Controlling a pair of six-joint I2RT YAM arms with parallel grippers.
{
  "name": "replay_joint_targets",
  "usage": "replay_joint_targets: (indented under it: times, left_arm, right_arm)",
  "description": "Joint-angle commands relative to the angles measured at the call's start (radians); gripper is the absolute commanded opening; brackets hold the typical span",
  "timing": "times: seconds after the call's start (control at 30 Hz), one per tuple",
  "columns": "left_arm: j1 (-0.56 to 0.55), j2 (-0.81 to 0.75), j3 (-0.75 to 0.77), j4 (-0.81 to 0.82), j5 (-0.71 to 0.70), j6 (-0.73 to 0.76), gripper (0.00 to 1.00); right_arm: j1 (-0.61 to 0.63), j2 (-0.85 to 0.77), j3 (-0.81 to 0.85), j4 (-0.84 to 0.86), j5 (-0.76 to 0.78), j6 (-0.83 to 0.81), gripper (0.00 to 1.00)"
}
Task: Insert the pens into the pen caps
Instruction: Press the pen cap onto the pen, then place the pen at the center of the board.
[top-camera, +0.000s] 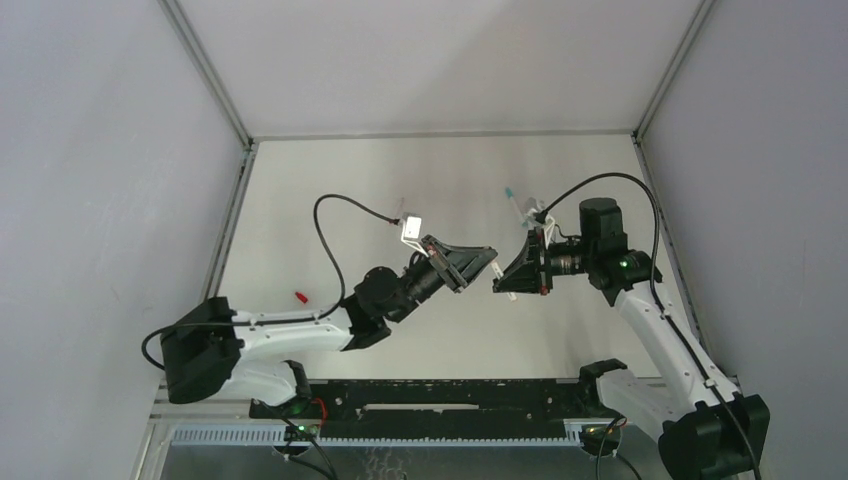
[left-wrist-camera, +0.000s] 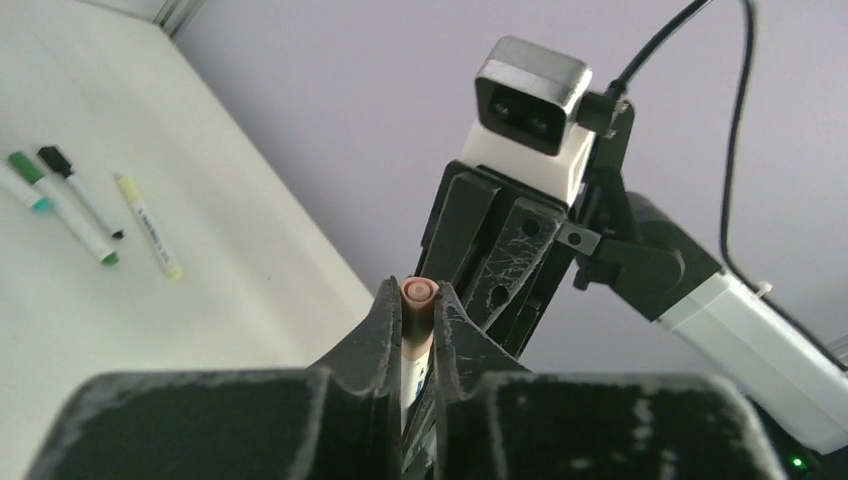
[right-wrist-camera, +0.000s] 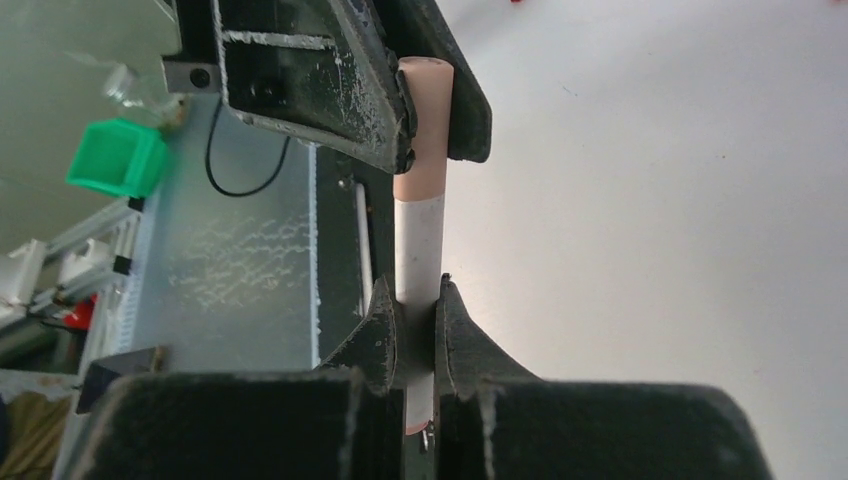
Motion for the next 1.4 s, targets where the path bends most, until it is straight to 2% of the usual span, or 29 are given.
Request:
replay_joint_targets:
  times: [0.0, 0.1, 0.3, 0.4, 0.6, 0.77, 0.97, 1.37]
  left_arm:
    - [-0.125, -0.040, -0.038, -0.407, 0.319, -0.024, 0.15]
    - [-0.112, -0.106, -0.019, -0.462, 0.255, 0.000, 0.24]
    - [-0.098, -0.227, -0.031, -0.540, 0.148, 0.045, 0.52]
    - [-0.095, -0.286, -0.069, -0.560, 0.130, 0.097, 0.61]
    - [-0.091, -0.392, -0.161, -0.550, 0.101, 0.217, 0.67]
    - [-0.079, -0.439, -0.202, -0.547, 0.004, 0.304, 0.74]
    - [-0.024, -0.450, -0.233, -0.547, -0.094, 0.343, 0.79]
    - [0.052, -0.492, -0.320, -0.551, -0.129, 0.313, 0.79]
  right_arm:
    - [0.022, 0.001, 0.057, 0.184, 0.127, -0.204, 0.00]
    - [0.028, 0.009, 0.051, 0.165, 0.115, -0.224, 0.00]
    - [0.025, 0.020, 0.043, 0.131, 0.072, -0.259, 0.00]
    - [0.014, 0.020, 0.038, 0.105, 0.044, -0.295, 0.00]
    - [-0.021, 0.025, 0.025, 0.069, -0.016, -0.365, 0.00]
    - [-0.041, 0.066, 0.022, 0.053, 0.004, -0.393, 0.00]
    - [-0.055, 0.150, 0.021, 0.072, 0.119, -0.382, 0.00]
    - [-0.064, 0.298, 0.026, 0.152, 0.413, -0.285, 0.03]
